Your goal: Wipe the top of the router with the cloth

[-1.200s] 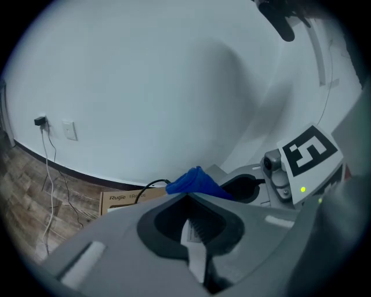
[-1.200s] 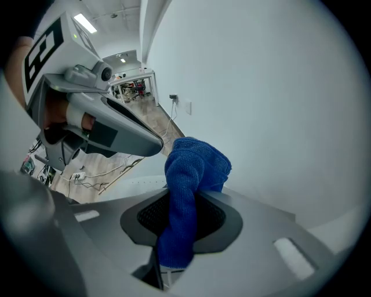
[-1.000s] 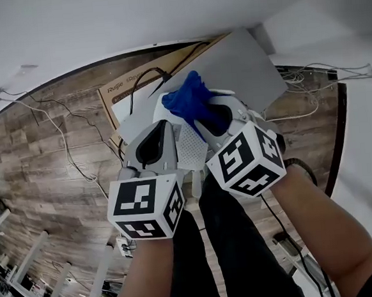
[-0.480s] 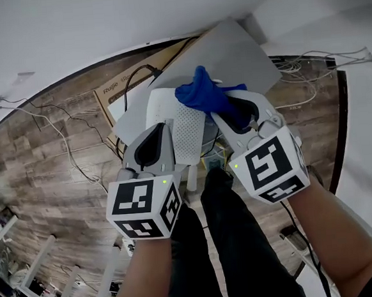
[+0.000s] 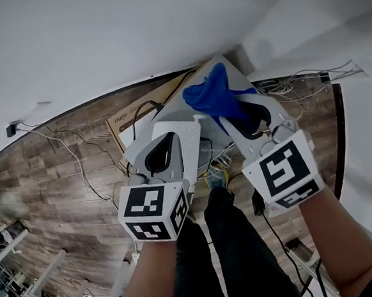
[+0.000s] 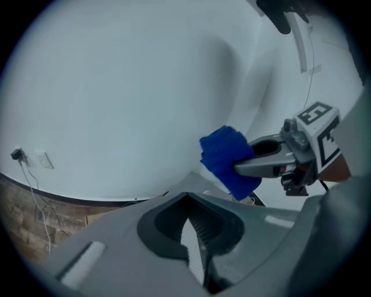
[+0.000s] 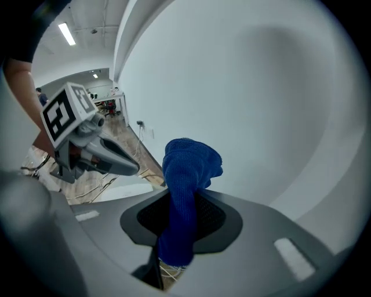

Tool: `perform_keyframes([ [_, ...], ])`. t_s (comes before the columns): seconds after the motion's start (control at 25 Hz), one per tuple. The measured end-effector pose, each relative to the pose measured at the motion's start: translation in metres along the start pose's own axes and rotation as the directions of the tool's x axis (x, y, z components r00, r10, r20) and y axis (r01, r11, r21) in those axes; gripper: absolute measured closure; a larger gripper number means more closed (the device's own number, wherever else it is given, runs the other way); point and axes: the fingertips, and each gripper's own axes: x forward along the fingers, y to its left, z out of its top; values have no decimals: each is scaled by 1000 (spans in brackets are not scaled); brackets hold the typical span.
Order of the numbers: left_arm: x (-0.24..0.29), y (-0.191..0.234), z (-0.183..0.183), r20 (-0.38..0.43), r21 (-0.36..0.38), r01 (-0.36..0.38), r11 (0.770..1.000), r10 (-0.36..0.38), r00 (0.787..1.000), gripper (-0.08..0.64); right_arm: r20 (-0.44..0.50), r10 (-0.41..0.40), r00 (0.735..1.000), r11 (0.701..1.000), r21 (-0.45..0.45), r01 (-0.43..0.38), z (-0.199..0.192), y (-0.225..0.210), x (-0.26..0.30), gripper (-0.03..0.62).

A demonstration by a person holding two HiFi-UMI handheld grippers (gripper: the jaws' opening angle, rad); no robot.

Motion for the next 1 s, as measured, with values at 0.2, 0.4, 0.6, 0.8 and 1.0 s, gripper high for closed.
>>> perform_keyframes([
  [0.2,28,-9,-26,-67,-26,29,999,-31,997,560,-91,106,990,989,-98,-115,-56,16,61,474],
  [0.4,47,-7,-49,-101,-66,37,997,-43,994,560,-119,160,980,979,-106,-173,-86,29,94,474],
  [0.6,52,-12,-50,-103,-73,66,995,-73,992,560,-143,177,974,966,-166,-200,-95,35,113,474],
  [0.8,49,-11,-43,-80,-76,69,995,-75,994,560,-121,173,977,971,-143,-190,-87,34,101,474],
  [1.0,28,-11,-34,-66,-56,69,996,-73,995,560,-47,114,992,989,-92,-118,-60,31,57,474],
])
